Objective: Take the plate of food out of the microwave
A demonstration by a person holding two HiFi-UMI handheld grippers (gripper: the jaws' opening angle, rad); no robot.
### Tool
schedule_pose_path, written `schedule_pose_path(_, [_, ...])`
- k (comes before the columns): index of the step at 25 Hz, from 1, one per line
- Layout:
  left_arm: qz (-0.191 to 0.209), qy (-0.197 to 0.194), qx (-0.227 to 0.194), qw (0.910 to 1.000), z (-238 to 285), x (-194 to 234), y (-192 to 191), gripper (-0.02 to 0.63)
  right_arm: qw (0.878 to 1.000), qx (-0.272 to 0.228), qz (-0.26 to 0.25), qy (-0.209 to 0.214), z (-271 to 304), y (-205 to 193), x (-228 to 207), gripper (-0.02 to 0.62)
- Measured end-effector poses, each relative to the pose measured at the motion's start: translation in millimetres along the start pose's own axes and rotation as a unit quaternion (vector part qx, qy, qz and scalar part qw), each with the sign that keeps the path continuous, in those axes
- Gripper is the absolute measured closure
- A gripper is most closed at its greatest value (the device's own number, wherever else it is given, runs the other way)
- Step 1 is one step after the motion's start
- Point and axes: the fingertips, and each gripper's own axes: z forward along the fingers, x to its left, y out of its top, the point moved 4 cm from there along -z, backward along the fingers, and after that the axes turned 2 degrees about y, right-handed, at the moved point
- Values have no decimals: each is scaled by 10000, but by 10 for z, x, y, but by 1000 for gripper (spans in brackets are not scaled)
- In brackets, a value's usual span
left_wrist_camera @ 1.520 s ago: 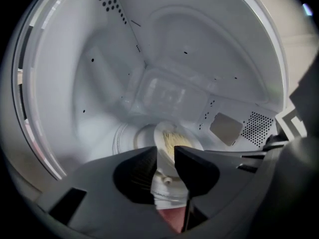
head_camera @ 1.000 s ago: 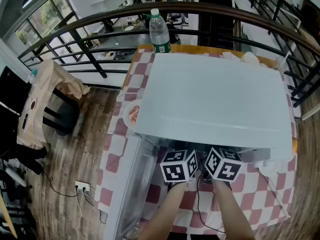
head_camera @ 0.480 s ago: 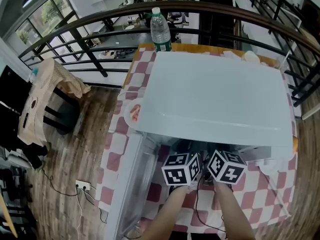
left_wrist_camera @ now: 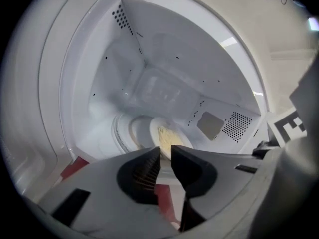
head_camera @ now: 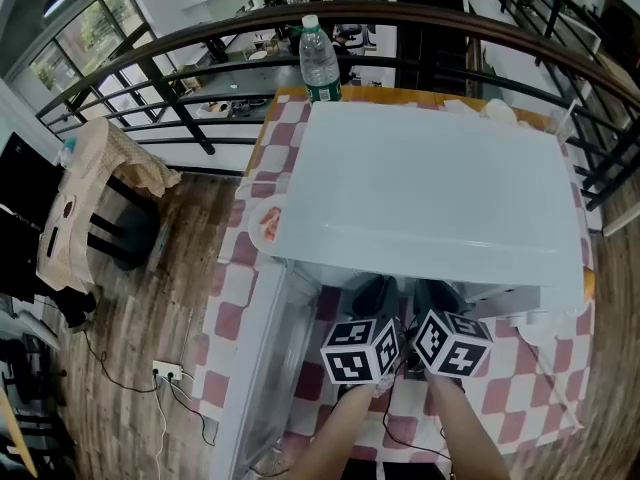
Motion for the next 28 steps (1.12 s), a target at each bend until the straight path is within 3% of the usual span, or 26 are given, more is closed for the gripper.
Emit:
schedule_pose_path(11, [-331,4,21,9995,-304,-84,-216,532,9998,76,162,-3,-263,-141,20,529])
schedule_pose_path(19, [-280,14,118,9995,-419,-68,-319,515,9997,39,237,30,-367,-208,42,532])
schedule_pose_path(22, [-278,36,55,9996,-428,-51,-297,528,9989,-22,462,89,-370,-200,14,528])
schedule_pose_path(23, [-291,59,27,9996,-438,-44,-288,528,9983,-54,566,87,-381,-194,-12,496])
schedule_pose_path(28, [-728,168,-141,9971,-458,62,-240,526,9941,-34,1081,76,-392,-227,-137,480])
